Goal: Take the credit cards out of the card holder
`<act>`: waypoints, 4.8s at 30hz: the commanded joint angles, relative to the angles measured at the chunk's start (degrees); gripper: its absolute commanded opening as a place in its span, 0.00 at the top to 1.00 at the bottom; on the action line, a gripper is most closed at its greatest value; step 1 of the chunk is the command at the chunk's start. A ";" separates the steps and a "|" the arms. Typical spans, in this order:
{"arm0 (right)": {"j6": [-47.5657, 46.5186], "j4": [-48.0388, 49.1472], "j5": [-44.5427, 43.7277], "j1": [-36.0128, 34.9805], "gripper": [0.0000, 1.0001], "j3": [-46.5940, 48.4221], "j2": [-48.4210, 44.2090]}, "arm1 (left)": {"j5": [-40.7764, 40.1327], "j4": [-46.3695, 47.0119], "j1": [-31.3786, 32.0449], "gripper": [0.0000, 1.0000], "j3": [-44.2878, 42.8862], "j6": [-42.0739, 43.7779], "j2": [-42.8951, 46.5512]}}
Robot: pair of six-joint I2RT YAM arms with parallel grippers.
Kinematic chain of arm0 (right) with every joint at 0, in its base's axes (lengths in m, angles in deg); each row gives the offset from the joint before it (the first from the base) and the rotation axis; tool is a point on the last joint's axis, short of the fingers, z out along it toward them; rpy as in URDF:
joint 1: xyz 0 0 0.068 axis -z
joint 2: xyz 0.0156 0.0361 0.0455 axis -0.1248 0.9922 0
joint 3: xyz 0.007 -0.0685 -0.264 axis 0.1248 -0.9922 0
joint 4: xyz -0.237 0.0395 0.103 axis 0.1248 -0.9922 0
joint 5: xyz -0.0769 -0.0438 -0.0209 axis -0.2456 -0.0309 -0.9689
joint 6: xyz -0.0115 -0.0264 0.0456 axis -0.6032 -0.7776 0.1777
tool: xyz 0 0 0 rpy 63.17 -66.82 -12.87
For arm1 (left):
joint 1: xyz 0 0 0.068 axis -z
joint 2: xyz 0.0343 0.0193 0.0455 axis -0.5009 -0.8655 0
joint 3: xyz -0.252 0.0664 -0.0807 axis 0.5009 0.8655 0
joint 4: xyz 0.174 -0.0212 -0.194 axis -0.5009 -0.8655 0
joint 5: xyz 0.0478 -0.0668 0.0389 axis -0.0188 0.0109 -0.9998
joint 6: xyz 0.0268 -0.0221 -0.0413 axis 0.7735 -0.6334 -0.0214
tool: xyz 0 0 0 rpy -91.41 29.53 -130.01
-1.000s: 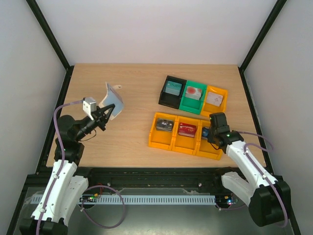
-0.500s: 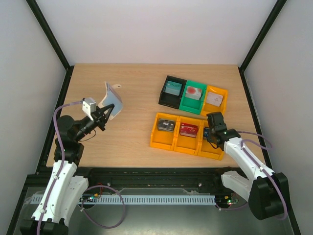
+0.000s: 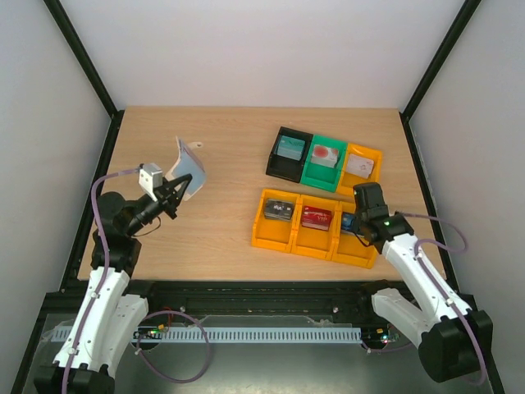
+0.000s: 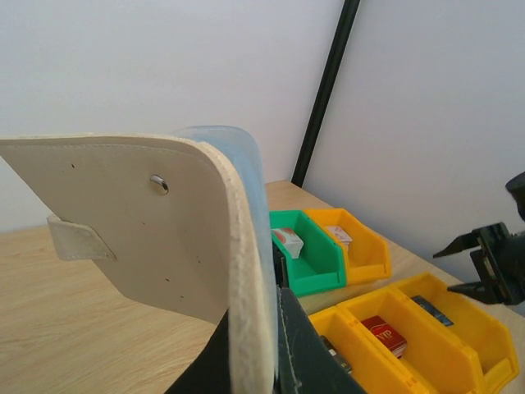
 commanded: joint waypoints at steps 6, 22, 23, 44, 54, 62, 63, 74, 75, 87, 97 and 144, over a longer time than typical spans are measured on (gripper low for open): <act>-40.36 15.21 0.71 -0.06 0.48 14.88 5.63 | 7.78 2.88 -0.38 0.98 -1.30 4.16 -0.14; -94.54 34.36 56.76 -15.60 0.31 34.64 20.23 | 25.17 -34.11 2.01 0.98 -15.88 47.64 -4.33; -94.72 35.94 59.53 -16.95 0.27 34.36 20.10 | 24.61 -36.19 2.15 0.98 -17.10 49.13 -4.78; -110.27 24.68 73.01 -23.34 0.05 35.38 19.12 | 27.33 -31.52 3.06 0.98 -21.04 32.17 -4.96; -101.58 37.57 70.58 -24.39 0.53 29.64 18.94 | 27.29 -30.42 3.06 0.98 -21.05 31.27 -5.06; -100.34 37.44 74.15 -24.42 0.94 30.60 20.21 | 26.83 -27.24 3.06 0.98 -20.05 28.52 -4.94; -99.79 38.06 74.73 -24.45 0.95 30.46 20.32 | 26.70 -26.88 3.06 0.98 -19.84 28.28 -4.88; -96.36 34.59 59.77 -24.41 0.98 32.19 21.07 | 15.41 -20.06 2.85 0.26 -15.84 19.82 -2.91; -95.88 32.92 56.39 -24.39 0.98 32.61 21.32 | 12.55 -17.99 2.74 0.19 -15.74 16.77 -2.76; -90.29 2.36 22.66 -24.45 0.98 49.20 34.12 | 3.89 -5.51 0.95 0.12 -13.20 1.20 -2.25; -91.01 2.74 22.91 -29.88 0.98 57.01 38.56 | 7.06 -1.50 10.08 0.41 -10.01 -4.40 -6.58; -91.81 40.71 68.03 -30.49 0.98 43.63 31.69 | 24.73 4.19 11.54 0.80 -8.59 -2.83 -7.15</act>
